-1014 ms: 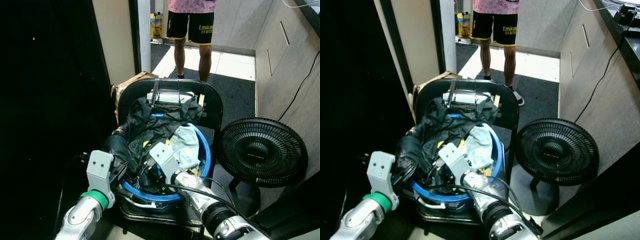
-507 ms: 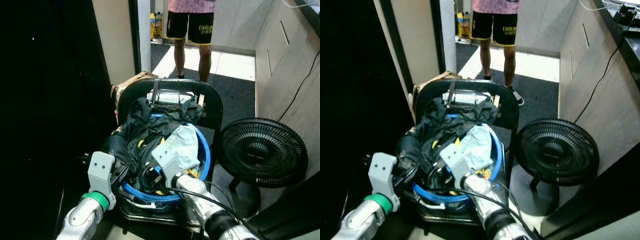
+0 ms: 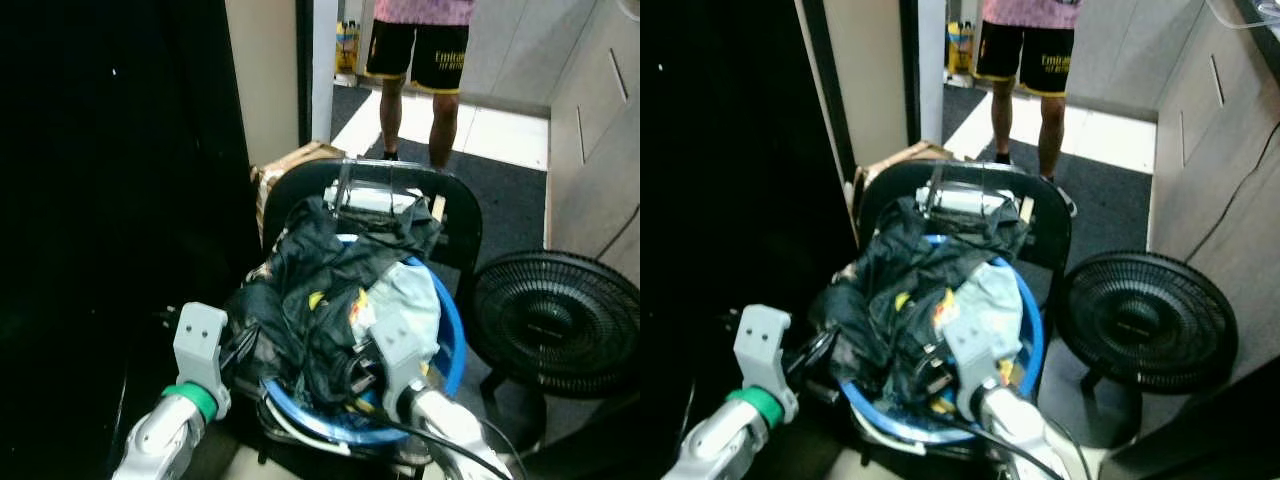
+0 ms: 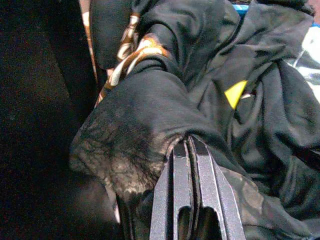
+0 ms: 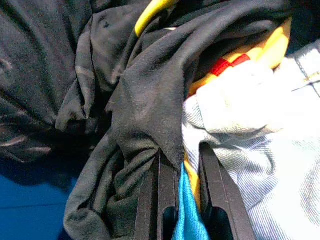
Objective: Clothes washing
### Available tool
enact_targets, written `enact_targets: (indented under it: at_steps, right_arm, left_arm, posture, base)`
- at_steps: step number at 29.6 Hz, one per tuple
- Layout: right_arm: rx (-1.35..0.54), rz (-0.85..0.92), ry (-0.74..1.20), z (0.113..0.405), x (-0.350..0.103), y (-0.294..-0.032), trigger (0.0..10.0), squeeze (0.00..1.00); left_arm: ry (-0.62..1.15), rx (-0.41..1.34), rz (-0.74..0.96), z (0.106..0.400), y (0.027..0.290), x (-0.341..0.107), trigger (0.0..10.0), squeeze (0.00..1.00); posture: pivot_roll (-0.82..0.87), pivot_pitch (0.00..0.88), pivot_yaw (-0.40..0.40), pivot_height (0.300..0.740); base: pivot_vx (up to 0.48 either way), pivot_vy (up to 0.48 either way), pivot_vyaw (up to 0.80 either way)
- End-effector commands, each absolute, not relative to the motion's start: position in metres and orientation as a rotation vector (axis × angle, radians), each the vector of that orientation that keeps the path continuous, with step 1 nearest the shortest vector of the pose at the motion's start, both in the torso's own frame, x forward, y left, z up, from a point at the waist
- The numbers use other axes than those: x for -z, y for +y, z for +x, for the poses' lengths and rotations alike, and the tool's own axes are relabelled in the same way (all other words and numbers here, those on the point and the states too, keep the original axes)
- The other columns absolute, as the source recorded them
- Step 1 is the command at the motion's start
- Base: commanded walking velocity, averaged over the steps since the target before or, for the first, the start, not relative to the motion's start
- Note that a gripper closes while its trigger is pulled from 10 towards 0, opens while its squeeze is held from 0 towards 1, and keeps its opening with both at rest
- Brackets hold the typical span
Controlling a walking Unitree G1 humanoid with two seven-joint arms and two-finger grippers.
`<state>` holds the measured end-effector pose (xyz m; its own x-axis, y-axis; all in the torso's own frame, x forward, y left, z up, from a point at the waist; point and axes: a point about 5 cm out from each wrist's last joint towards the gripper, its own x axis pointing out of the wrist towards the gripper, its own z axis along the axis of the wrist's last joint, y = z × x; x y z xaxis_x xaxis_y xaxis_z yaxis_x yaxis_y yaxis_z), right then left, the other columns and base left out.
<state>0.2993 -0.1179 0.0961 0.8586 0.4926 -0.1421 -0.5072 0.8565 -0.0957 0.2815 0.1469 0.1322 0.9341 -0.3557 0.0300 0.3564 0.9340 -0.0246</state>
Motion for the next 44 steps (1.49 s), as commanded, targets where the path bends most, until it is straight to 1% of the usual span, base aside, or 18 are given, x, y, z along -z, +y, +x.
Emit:
enact_targets:
  at_steps: [1, 4, 8, 13, 17, 21, 23, 26, 28, 29, 30, 31, 32, 33, 36, 37, 41, 44]
  right_arm:
    - [-0.516, -0.108, 0.155, 0.293, -0.088, -0.125, 0.0, 0.0]
    - [-0.534, -0.112, 0.143, 0.288, -0.09, -0.126, 0.0, 0.0]
    - [-0.572, -0.113, 0.137, 0.283, -0.093, -0.118, 0.0, 0.0]
    - [-0.53, -0.087, 0.082, 0.284, -0.107, -0.117, 0.0, 0.0]
    - [-0.546, 0.05, -0.018, 0.287, -0.13, -0.113, 0.0, 0.0]
    - [-0.562, 0.092, -0.048, 0.287, -0.138, -0.112, 0.0, 0.0]
    - [-0.638, 0.183, -0.136, 0.285, -0.161, -0.105, 0.0, 0.0]
    - [-0.638, 0.183, -0.136, 0.285, -0.161, -0.105, 0.0, 0.0]
    - [-0.667, 0.224, -0.176, 0.283, -0.172, -0.102, 0.0, 0.0]
    - [-0.698, 0.293, -0.239, 0.281, -0.191, -0.1, 0.0, 0.0]
    - [-0.698, 0.293, -0.239, 0.281, -0.191, -0.1, 0.0, 0.0]
    - [-0.727, 0.355, -0.294, 0.279, -0.208, -0.098, 0.0, 0.0]
    - [-0.727, 0.355, -0.294, 0.279, -0.208, -0.098, 0.0, 0.0]
    - [-0.761, 0.412, -0.345, 0.277, -0.224, -0.097, 0.0, 0.0]
    - [-0.761, 0.412, -0.345, 0.277, -0.224, -0.097, 0.0, 0.0]
    - [-0.802, 0.463, -0.382, 0.273, -0.237, -0.097, 0.0, 0.0]
    - [-0.873, 0.501, -0.397, 0.267, -0.246, -0.096, 0.0, 0.0]
    - [-0.902, 0.425, -0.34, 0.264, -0.234, -0.095, 0.0, 0.0]
  left_arm:
    - [-0.002, 0.366, -0.033, 0.279, 0.147, -0.126, 10.0, 0.0]
    - [-0.002, 0.376, -0.035, 0.28, 0.144, -0.125, 10.0, 0.0]
    - [-0.008, 0.39, -0.035, 0.281, 0.14, -0.126, 10.0, 0.0]
    - [-0.016, 0.382, -0.035, 0.281, 0.142, -0.127, 10.0, 0.0]
    - [-0.022, 0.378, -0.038, 0.282, 0.142, -0.128, 10.0, 0.0]
    - [-0.024, 0.377, -0.039, 0.282, 0.142, -0.129, 10.0, 0.0]
    - [-0.03, 0.379, -0.042, 0.282, 0.142, -0.13, 10.0, 0.0]
    - [-0.03, 0.379, -0.042, 0.282, 0.142, -0.13, 10.0, 0.0]
    - [-0.032, 0.38, -0.043, 0.281, 0.142, -0.13, 10.0, 0.0]
    - [-0.036, 0.384, -0.045, 0.282, 0.142, -0.131, 10.0, 0.0]
    - [-0.036, 0.384, -0.045, 0.282, 0.142, -0.131, 10.0, 0.0]
    - [-0.04, 0.391, -0.048, 0.282, 0.141, -0.132, 10.0, 0.0]
    - [-0.04, 0.391, -0.048, 0.282, 0.141, -0.132, 10.0, 0.0]
    - [-0.044, 0.397, -0.05, 0.282, 0.14, -0.132, 10.0, 0.0]
    - [-0.044, 0.397, -0.05, 0.282, 0.14, -0.132, 10.0, 0.0]
    - [-0.048, 0.404, -0.05, 0.283, 0.139, -0.133, 10.0, 0.0]
    - [-0.052, 0.413, -0.051, 0.284, 0.138, -0.134, 10.0, 0.0]
    - [-0.052, 0.42, -0.049, 0.284, 0.137, -0.134, 10.0, 0.0]
  posture:
    - [-0.01, 0.119, 0.101, 0.74]
    - [-0.01, 0.12, 0.104, 0.74]
    - [-0.01, 0.119, 0.105, 0.74]
    - [-0.01, 0.12, 0.103, 0.74]
    - [0.0, 0.118, 0.097, 0.74]
    - [0.0, 0.118, 0.097, 0.74]
    - [0.0, 0.114, 0.094, 0.74]
    - [0.0, 0.114, 0.094, 0.74]
    - [0.0, 0.113, 0.095, 0.74]
    - [-0.01, 0.108, 0.096, 0.74]
    - [-0.01, 0.108, 0.096, 0.74]
    - [-0.01, 0.107, 0.098, 0.74]
    - [-0.01, 0.107, 0.098, 0.74]
    - [-0.01, 0.104, 0.1, 0.74]
    - [-0.01, 0.104, 0.1, 0.74]
    - [-0.01, 0.102, 0.103, 0.74]
    - [-0.01, 0.099, 0.105, 0.74]
    - [-0.01, 0.098, 0.106, 0.74]
  base:
    - [0.0, 0.0, 0.0]
    - [0.0, 0.0, 0.0]
    - [0.0, 0.0, 0.0]
    - [0.0, 0.0, 0.0]
    - [0.0, 0.0, 0.0]
    - [0.0, 0.0, 0.0]
    - [0.0, 0.0, 0.0]
    - [0.0, 0.0, 0.0]
    - [0.0, 0.0, 0.0]
    - [0.0, 0.0, 0.0]
    - [0.0, 0.0, 0.0]
    - [0.0, 0.0, 0.0]
    - [0.0, 0.0, 0.0]
    - [0.0, 0.0, 0.0]
    - [0.0, 0.0, 0.0]
    - [0.0, 0.0, 0.0]
    - [0.0, 0.0, 0.0]
    - [0.0, 0.0, 0.0]
